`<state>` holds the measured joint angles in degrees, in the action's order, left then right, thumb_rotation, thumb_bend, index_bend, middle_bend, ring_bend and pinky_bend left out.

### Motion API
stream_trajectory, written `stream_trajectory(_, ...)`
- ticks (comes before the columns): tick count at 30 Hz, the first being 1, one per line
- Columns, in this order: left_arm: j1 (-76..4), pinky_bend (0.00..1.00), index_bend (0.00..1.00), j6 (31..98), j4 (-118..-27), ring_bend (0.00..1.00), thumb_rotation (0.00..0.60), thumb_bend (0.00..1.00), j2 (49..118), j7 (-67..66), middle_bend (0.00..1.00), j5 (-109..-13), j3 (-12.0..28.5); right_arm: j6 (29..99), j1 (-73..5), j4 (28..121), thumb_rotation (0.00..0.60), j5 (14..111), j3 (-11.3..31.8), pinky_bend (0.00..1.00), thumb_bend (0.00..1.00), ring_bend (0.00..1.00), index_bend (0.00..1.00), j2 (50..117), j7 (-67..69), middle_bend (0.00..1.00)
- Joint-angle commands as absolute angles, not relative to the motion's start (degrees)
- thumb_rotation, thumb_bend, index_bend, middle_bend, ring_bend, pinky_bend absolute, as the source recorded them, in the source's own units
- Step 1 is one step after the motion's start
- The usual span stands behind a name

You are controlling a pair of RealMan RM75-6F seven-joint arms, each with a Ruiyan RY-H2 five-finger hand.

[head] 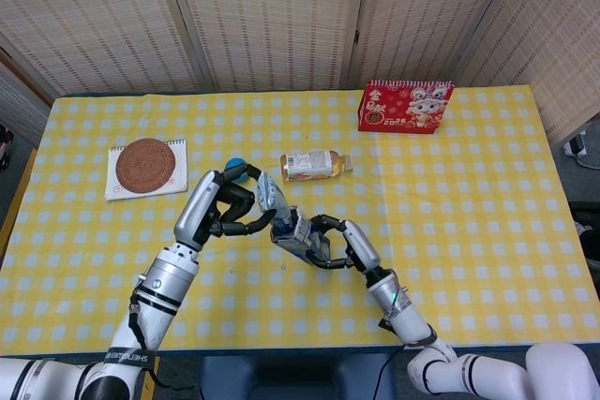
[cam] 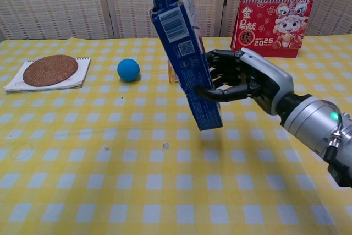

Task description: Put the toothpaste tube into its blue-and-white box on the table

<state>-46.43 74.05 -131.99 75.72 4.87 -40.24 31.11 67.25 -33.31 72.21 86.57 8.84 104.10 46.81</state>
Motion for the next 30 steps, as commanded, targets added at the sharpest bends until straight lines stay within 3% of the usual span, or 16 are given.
stream_trajectory(1, -46.30, 1.00, 0.80, 74.57, -131.89, 1.00, 0.600, 0.60, 75.96, 4.77, 1.00, -40.11, 31.14, 68.35, -33.12, 71.61, 0.600, 86.90, 9.05, 0.41, 0.31, 0.41, 0.51, 104.67, 48.98, 0.42)
stream_trajectory(21, -46.33, 1.00, 0.77, 74.59, -130.92, 1.00, 0.600, 0.61, 79.49, 3.41, 1.00, -41.63, 28.73, 69.25, -34.39, 74.18, 0.600, 87.16, 10.03, 0.41, 0.31, 0.41, 0.51, 104.89, 48.58, 0.42)
stream_trajectory(24, -46.31, 1.00, 0.61, 74.66, -130.90, 1.00, 0.600, 0.56, 80.05, 3.17, 1.00, -42.28, 28.42, 68.92, -34.39, 74.53, 0.600, 86.79, 10.00, 0.41, 0.31, 0.41, 0.51, 104.67, 48.50, 0.42)
stream_trajectory(29, -46.22, 1.00, 0.17, 73.31, -130.52, 1.00, 0.600, 0.27, 80.11, 3.55, 1.00, -42.87, 28.19, 68.80, -34.36, 74.67, 0.600, 86.76, 9.71, 0.41, 0.31, 0.41, 0.51, 104.54, 48.53, 0.42)
stream_trajectory(30, -46.21, 1.00, 0.13, 72.88, -130.47, 1.00, 0.600, 0.24, 79.93, 3.60, 1.00, -42.69, 28.19, 68.78, -34.36, 74.70, 0.600, 86.77, 9.65, 0.41, 0.31, 0.41, 0.51, 104.51, 48.56, 0.42)
